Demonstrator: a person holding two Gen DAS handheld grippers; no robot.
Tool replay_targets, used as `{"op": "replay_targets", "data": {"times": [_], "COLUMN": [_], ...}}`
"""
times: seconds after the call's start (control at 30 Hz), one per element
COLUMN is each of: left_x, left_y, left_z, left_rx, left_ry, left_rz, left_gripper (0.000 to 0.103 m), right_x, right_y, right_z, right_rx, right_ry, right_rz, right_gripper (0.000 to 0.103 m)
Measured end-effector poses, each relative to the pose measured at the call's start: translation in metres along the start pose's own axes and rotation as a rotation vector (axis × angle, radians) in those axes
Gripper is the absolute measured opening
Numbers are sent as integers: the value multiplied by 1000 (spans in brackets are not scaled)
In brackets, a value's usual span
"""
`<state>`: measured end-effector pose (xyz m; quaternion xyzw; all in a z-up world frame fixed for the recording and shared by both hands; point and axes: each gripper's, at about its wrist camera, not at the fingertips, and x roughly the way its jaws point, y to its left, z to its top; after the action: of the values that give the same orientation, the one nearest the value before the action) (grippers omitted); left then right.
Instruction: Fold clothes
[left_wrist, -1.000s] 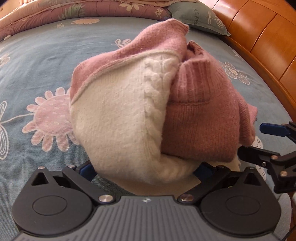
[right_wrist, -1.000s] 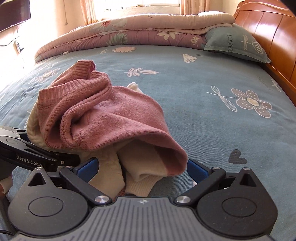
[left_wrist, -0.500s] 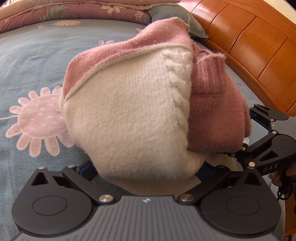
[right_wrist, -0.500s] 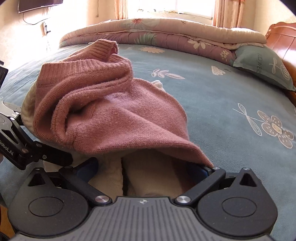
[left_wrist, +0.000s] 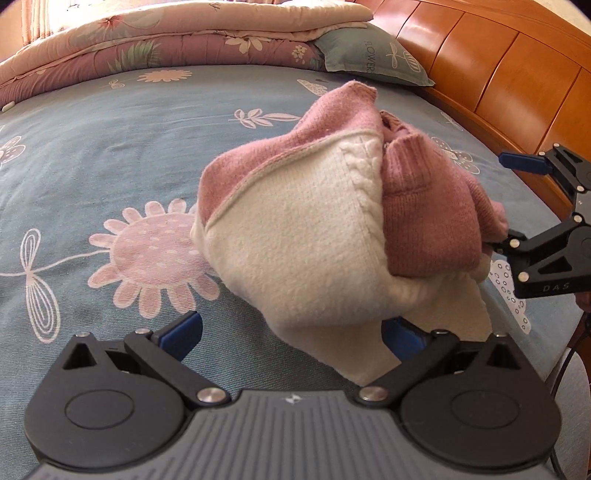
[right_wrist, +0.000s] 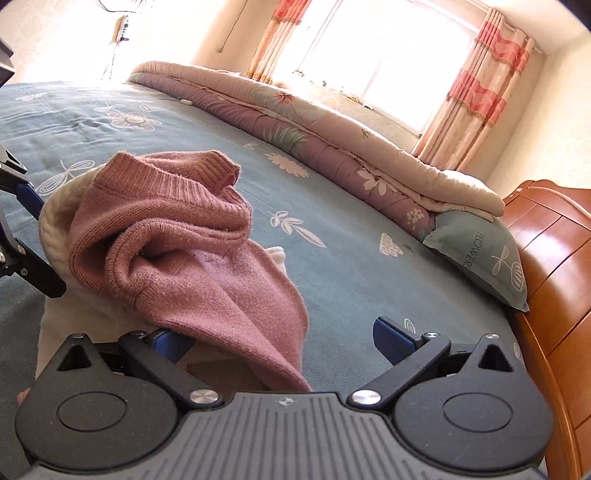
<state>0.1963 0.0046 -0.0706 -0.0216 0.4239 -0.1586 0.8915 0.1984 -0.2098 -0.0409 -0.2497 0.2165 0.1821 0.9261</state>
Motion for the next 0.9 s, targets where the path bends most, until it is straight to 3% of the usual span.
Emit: {"op": "replay_targets", "data": {"times": [0.13,0.27,0.37,0.47,0.57,0.77,0.9], "left_x": [5,2,-4,-9,-6,-1,-3], "left_y": [1,-2,1,10,15,8,6], "left_z": [2,3,2,1,0,-1,-3], "left_rx": [-9,3,3,-9,-22,-26,-3], "left_ry": [-2,-17,-27,-28,-18,-17,-12], "left_rz": [-26,-35,-17,1,1,-38,-30], "left_gripper": [102,102,102,102,102,102,102], "right_x": [-3,15,25,22,25,43,58], "right_y": [-7,17,21,-3,-20,7,-13], "right_z": [9,13,15,16,13,18,16], "right_rx": [79,-1,21,145,198,112,145], "right_ry": [-14,1,4,-5,17,23,44], "right_rz": [43,80,57,-16,-27,14,-113], "right_gripper": [103,103,103,103,103,103,103]}}
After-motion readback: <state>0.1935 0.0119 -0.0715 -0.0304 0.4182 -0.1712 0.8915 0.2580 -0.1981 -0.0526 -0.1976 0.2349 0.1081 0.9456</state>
